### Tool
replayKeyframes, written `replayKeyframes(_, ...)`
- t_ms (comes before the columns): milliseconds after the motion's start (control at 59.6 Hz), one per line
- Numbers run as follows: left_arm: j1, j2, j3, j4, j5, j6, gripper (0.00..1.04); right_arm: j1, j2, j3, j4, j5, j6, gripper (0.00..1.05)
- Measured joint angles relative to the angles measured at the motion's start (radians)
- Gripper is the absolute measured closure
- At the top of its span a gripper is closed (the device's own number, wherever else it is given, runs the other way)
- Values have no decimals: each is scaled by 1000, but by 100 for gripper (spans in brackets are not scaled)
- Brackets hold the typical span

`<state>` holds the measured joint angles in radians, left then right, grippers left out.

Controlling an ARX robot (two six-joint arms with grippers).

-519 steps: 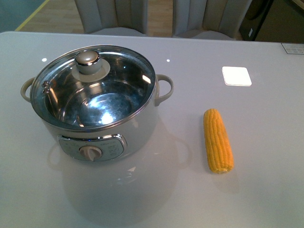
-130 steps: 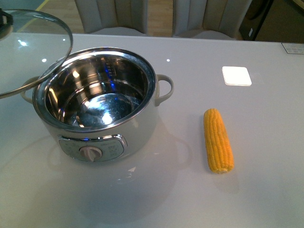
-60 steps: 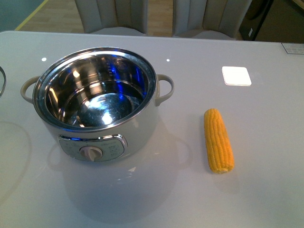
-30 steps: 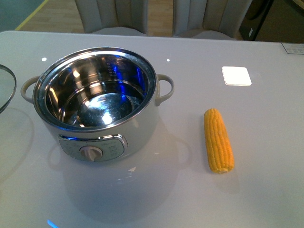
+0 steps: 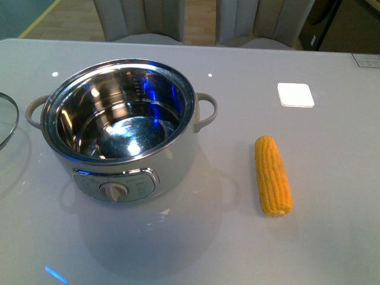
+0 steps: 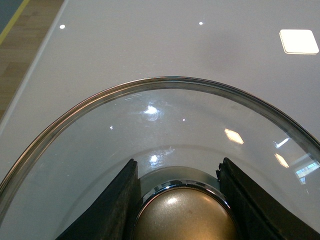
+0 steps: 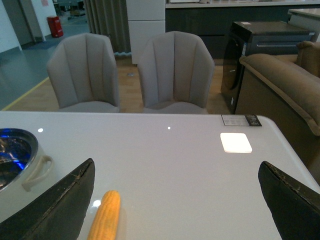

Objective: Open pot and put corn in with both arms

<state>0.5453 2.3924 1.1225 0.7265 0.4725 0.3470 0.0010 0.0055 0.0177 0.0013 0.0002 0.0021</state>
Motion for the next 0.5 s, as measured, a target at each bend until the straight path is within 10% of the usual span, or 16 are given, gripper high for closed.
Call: replayKeyframes(503,-12,94,127,-28,17,18,62,0,0,0,0,0,0,9)
